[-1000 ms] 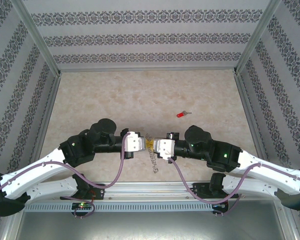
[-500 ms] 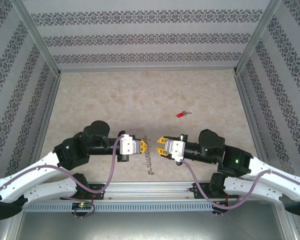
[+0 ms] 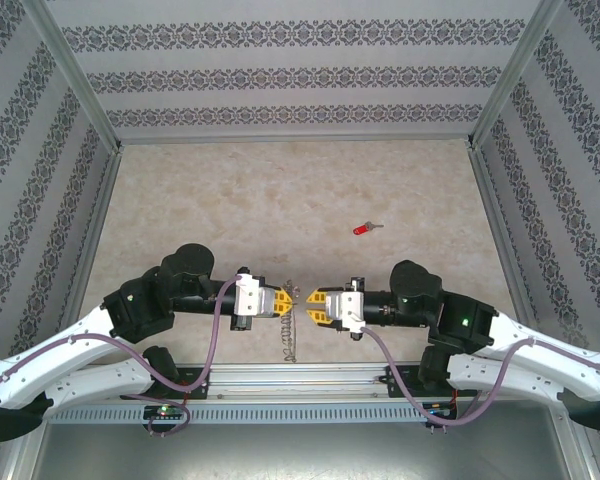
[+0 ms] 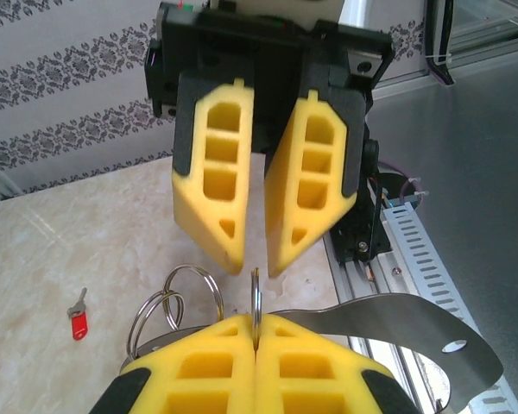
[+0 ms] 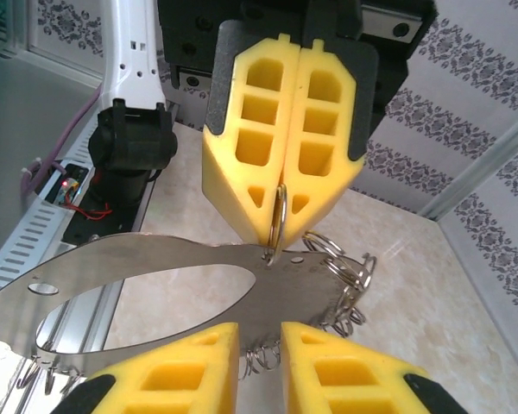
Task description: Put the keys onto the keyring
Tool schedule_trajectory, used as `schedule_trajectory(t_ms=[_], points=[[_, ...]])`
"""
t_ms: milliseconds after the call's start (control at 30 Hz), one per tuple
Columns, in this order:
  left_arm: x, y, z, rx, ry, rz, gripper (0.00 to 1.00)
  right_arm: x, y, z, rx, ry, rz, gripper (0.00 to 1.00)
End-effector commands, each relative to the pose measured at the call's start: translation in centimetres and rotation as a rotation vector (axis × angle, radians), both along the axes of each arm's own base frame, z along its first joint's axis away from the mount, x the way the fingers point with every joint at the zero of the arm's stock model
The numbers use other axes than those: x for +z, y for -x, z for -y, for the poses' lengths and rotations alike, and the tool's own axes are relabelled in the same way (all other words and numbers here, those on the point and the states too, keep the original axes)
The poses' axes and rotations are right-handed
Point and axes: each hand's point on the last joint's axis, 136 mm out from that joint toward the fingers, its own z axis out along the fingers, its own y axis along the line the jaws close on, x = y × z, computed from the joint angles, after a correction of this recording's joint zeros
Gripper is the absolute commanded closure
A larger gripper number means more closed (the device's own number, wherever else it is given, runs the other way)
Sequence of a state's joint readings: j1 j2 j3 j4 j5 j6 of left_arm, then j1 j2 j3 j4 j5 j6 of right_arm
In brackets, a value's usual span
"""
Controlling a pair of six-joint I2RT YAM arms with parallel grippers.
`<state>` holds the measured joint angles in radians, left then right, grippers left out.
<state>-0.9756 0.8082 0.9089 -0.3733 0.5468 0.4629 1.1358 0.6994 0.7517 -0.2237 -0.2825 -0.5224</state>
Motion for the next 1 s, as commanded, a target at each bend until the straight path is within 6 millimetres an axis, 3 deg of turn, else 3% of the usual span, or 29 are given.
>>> schedule_trajectory(t_ms=[0,467,967], points=[[1.29,0.81,0.49,-0.044,0.056,0.004,1.00,1.02,0.51,-0.40,0.047,-0.056,0.009,0.81],[0.88,0.73,1.18,-0.061,0.050,-0.021,1.00,1.01,0.35,-1.33,0.083,-0.073,-0.008,0.87],[1.44,0.74,0.63,-0.042,0.079,0.000,1.00,0.83,0.48,-0.60,0.076,-0.067,-0.011,1.00]])
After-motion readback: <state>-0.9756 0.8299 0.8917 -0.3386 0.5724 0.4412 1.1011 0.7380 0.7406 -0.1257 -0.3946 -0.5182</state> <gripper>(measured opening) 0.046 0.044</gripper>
